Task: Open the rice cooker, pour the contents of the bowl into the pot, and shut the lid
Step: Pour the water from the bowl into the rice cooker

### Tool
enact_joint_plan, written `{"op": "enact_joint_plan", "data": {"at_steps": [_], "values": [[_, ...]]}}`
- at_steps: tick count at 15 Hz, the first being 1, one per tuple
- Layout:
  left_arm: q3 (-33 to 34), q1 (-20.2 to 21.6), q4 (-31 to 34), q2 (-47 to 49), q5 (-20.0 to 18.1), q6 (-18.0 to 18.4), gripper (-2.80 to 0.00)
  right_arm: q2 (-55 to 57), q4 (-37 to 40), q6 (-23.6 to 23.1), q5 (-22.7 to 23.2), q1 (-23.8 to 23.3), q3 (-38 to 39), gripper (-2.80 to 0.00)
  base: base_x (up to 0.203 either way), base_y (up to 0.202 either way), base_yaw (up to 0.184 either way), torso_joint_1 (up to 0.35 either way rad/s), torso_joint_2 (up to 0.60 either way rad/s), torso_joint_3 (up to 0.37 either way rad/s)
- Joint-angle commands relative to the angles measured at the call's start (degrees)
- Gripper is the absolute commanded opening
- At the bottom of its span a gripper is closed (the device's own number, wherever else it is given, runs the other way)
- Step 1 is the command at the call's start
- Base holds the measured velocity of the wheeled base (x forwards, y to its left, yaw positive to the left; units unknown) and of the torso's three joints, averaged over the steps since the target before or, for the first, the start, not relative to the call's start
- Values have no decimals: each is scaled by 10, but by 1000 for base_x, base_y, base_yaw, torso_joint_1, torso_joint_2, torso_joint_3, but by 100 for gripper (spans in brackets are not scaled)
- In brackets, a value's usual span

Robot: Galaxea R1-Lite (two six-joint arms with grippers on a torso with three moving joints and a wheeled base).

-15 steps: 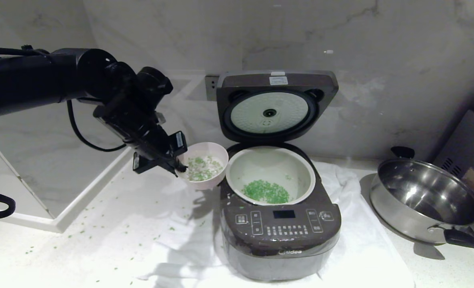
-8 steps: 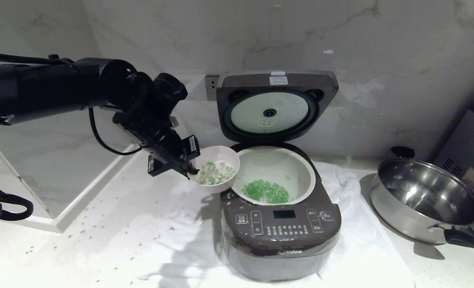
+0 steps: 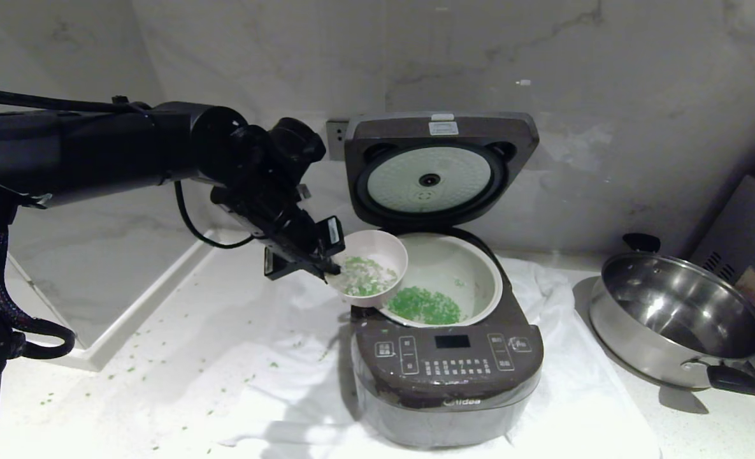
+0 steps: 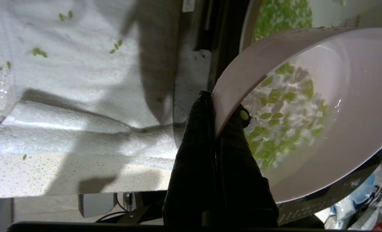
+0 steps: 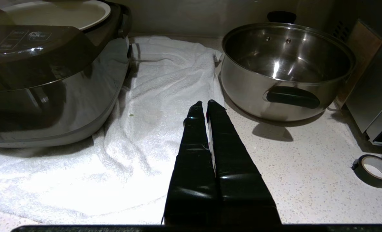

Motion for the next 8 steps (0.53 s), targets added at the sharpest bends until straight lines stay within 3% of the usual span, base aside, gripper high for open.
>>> {"op": "enact_joint_plan", "data": {"at_steps": [1, 8], "values": [[-4, -12, 2, 3, -1, -2, -280, 0, 0, 0, 0, 0, 1, -280, 0, 0, 0, 0, 0, 0], [-4, -40, -39, 44, 0, 0, -280, 0, 0, 0, 0, 0, 1, -280, 0, 0, 0, 0, 0, 0]]}}
